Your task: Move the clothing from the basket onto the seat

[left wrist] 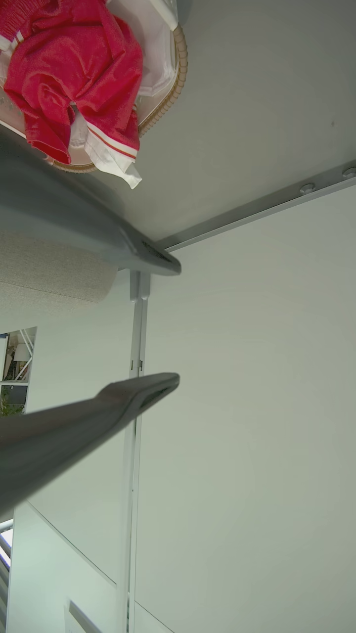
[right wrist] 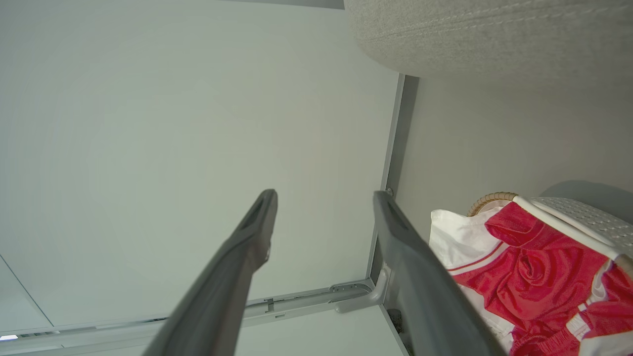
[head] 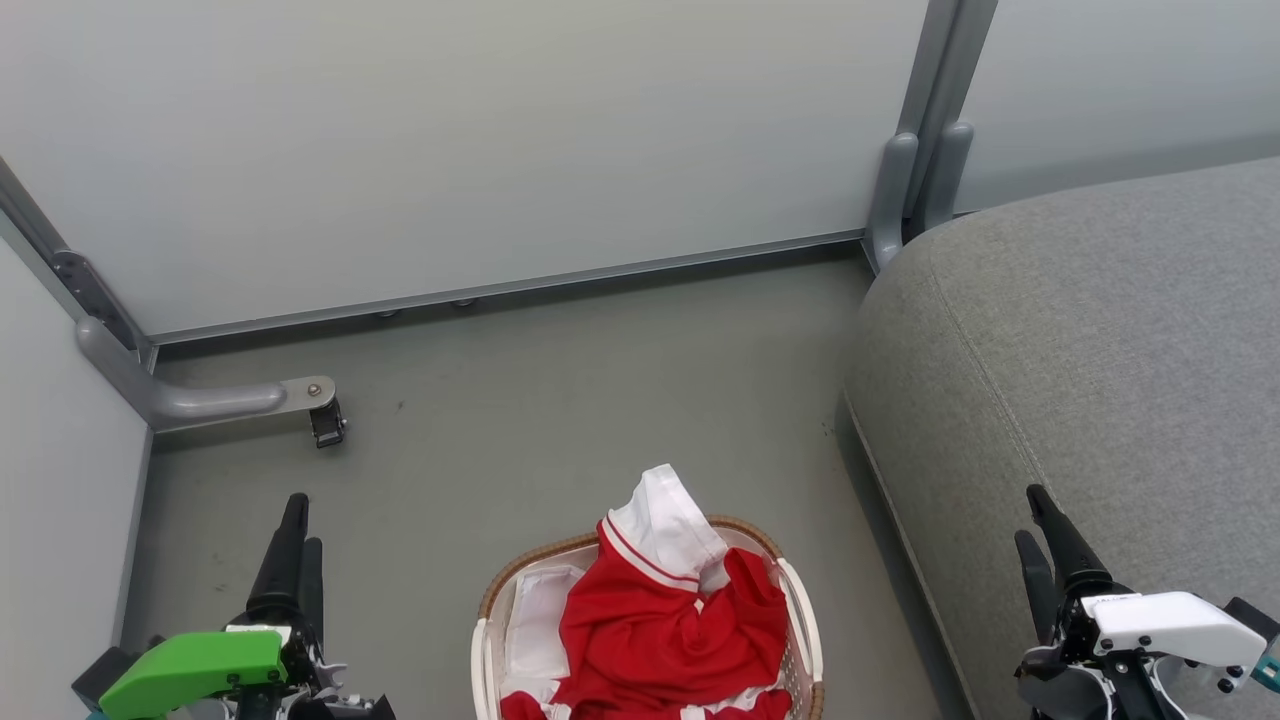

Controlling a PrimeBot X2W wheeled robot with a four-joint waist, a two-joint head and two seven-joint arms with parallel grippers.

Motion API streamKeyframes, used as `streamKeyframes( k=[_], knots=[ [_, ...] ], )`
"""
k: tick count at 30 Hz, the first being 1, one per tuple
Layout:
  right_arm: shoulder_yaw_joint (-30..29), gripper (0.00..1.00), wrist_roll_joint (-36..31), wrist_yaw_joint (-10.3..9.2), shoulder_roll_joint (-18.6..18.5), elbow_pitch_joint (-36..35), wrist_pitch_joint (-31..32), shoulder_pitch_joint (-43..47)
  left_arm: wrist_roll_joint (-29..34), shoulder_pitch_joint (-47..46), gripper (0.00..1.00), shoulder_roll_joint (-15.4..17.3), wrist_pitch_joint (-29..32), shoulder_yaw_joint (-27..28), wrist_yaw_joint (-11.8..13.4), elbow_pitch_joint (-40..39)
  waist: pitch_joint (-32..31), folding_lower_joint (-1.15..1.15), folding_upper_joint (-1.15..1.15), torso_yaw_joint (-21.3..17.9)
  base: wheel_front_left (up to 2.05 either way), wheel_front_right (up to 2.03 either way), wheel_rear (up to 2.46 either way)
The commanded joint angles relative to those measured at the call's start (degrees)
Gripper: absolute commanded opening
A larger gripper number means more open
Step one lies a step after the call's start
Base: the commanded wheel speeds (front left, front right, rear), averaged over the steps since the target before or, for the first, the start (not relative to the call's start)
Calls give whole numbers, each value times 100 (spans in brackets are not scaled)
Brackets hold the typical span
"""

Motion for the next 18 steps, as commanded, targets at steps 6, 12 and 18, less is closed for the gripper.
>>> streamKeyframes(
  k=[6,12,18],
  knots=[
    [25,100,-381,0,-57,-168,-198,-101,355,-33,100,26,-188,-154,-8,-275,3,0,0,3,0,0,0],
    [-17,100,-1032,1,-65,-226,-342,-136,822,-12,100,30,-333,-209,-10,-357,4,0,0,7,0,0,0],
    [46,100,-1850,1,-72,-387,-480,-151,1477,4,100,35,-471,-194,-12,-397,7,0,0,15,0,0,0]
  ],
)
